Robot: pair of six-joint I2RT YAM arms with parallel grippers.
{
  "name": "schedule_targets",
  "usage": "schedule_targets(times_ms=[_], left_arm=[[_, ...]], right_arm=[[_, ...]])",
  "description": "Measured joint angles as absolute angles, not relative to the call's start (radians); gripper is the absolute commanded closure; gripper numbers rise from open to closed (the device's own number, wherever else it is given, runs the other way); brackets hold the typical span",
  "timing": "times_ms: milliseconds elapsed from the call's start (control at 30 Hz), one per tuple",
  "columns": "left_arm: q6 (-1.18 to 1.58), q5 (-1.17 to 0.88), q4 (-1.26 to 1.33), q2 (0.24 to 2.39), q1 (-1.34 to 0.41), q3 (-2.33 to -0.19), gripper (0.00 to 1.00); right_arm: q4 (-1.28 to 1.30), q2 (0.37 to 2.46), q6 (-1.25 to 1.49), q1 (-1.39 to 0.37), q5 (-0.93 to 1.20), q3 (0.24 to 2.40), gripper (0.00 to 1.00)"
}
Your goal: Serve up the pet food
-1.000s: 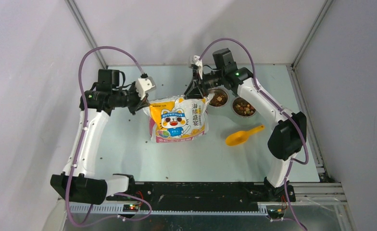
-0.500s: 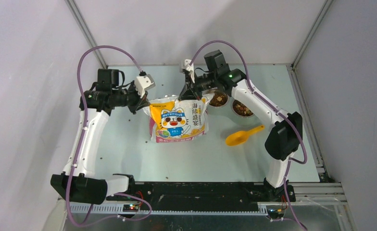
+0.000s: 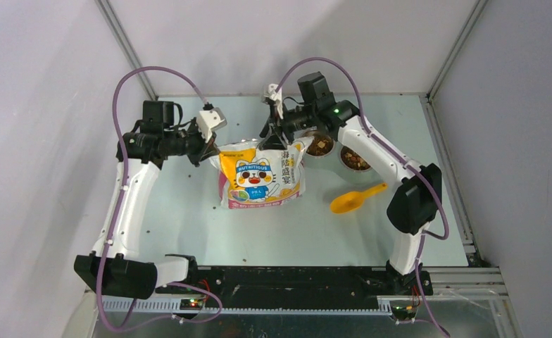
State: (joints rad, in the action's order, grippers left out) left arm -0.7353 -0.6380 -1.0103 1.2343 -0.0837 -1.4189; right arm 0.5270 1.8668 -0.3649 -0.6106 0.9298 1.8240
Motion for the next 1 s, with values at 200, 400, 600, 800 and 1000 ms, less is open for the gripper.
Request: schedule_targets(times_ms=[200,400,600,800,1000], left_arm=[[-0.706,-0.639,-0.982,1.234,-0.082,-1.405,1.0],[-0.682,-0.651,-0.94,1.234,-0.081,-1.396,0.62],[-0.638,-0.682,-0.823,1.235,-0.157,-1.378,0.6],[-0.575,-0.693,-0.71,1.29,-0.256,-1.37,0.97],[-0.555,-0.695,-0.682,1.313,-0.27,-1.37,0.98]], right_arm=[[0.505,1.915,-0.344,-0.643,0.919,1.856,0.99],[0.494,1.93,-0.315,-0.649,0.92,1.861,1.0],[0.493,1.93,-0.301,-0.649,0.92,1.861,1.0],[0.492,1.93,-0.294,-0.649,0.923,1.861,1.0],[0.471,1.927,-0.29,-0.64,0.926,1.849,1.0]])
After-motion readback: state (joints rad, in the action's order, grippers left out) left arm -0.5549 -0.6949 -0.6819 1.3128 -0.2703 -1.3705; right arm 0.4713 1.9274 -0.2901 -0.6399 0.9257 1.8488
